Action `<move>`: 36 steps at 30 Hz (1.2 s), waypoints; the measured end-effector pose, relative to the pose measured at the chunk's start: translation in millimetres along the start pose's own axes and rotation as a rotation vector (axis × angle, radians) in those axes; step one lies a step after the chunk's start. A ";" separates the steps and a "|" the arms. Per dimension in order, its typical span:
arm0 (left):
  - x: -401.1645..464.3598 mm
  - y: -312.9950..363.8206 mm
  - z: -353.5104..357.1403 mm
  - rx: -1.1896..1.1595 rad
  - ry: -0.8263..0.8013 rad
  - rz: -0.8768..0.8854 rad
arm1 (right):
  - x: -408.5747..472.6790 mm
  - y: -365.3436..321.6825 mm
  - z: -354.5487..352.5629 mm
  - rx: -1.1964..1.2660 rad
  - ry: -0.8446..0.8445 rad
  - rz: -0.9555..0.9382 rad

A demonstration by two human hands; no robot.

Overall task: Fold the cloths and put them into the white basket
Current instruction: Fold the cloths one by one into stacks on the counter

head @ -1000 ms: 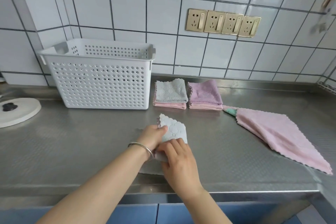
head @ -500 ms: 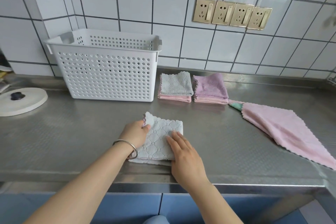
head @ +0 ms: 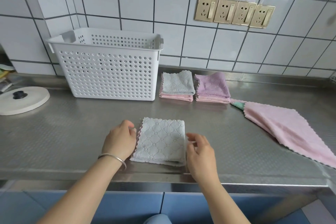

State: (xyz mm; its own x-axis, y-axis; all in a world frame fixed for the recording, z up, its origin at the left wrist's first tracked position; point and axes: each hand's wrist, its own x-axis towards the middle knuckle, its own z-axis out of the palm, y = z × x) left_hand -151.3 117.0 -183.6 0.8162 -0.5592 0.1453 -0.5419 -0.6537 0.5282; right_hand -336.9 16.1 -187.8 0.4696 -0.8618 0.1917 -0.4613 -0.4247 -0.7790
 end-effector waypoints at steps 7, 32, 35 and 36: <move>-11.2 9.2 3.9 0.299 -0.126 -0.014 | 8.7 -7.5 7.7 -0.537 -0.196 0.180; 134.4 168.2 33.8 -0.610 0.150 -0.052 | 221.3 -22.8 -26.0 0.158 0.098 0.178; 170.5 175.3 46.6 -0.460 0.128 0.010 | 263.5 -16.7 -10.7 0.202 0.067 0.220; 181.6 173.1 51.0 -0.371 0.121 0.039 | 275.2 -14.3 -3.7 0.199 0.049 0.210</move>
State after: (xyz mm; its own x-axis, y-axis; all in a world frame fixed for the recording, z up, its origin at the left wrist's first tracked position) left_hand -107.1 -123.7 -108.4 0.8263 -0.5011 0.2573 -0.4818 -0.3921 0.7836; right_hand -203.9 -216.0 -121.7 0.3407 -0.9394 0.0386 -0.3858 -0.1771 -0.9054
